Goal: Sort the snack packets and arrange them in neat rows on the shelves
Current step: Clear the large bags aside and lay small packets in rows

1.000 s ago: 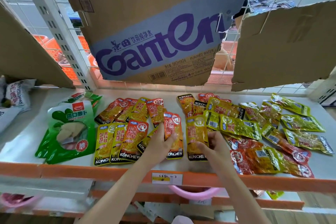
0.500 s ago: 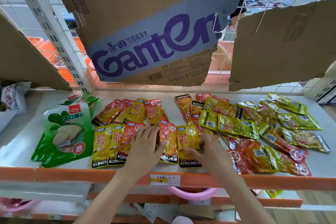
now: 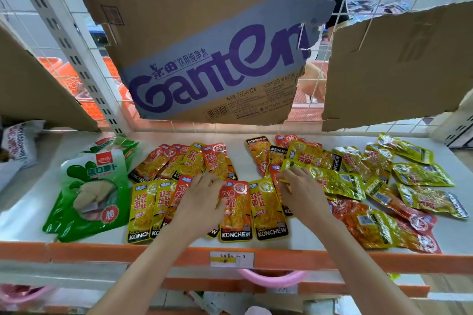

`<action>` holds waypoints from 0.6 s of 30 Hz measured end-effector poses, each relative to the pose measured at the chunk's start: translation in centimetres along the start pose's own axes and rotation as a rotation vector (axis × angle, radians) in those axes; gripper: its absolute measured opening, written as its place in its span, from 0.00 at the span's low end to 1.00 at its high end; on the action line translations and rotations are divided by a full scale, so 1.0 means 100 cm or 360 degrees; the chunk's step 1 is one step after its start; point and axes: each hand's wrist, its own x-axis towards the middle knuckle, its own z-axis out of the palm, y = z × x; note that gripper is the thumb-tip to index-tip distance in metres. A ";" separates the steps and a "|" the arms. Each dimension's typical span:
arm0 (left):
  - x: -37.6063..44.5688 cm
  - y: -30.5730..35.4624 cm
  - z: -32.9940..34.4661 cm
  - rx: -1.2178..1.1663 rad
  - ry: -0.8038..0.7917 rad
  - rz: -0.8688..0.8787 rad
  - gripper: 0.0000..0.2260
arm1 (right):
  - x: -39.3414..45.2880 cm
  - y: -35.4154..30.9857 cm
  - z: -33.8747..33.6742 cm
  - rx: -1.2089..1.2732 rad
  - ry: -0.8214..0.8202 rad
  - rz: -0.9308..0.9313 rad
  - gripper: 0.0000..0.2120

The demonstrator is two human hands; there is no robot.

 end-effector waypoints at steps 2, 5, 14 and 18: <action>0.023 0.003 -0.001 -0.0058 0.0074 0.0044 0.18 | 0.015 0.002 -0.003 -0.0104 -0.0031 -0.0029 0.15; 0.054 0.006 0.006 -0.0005 0.0039 -0.0001 0.19 | 0.029 0.012 -0.002 -0.0286 -0.0313 0.0073 0.22; 0.105 0.030 0.018 0.0026 -0.0027 -0.0135 0.22 | 0.031 0.067 -0.021 -0.0484 -0.0474 0.0388 0.23; 0.129 0.050 0.027 0.0061 -0.0127 -0.0347 0.31 | 0.041 0.080 -0.028 -0.0517 -0.0449 0.0535 0.21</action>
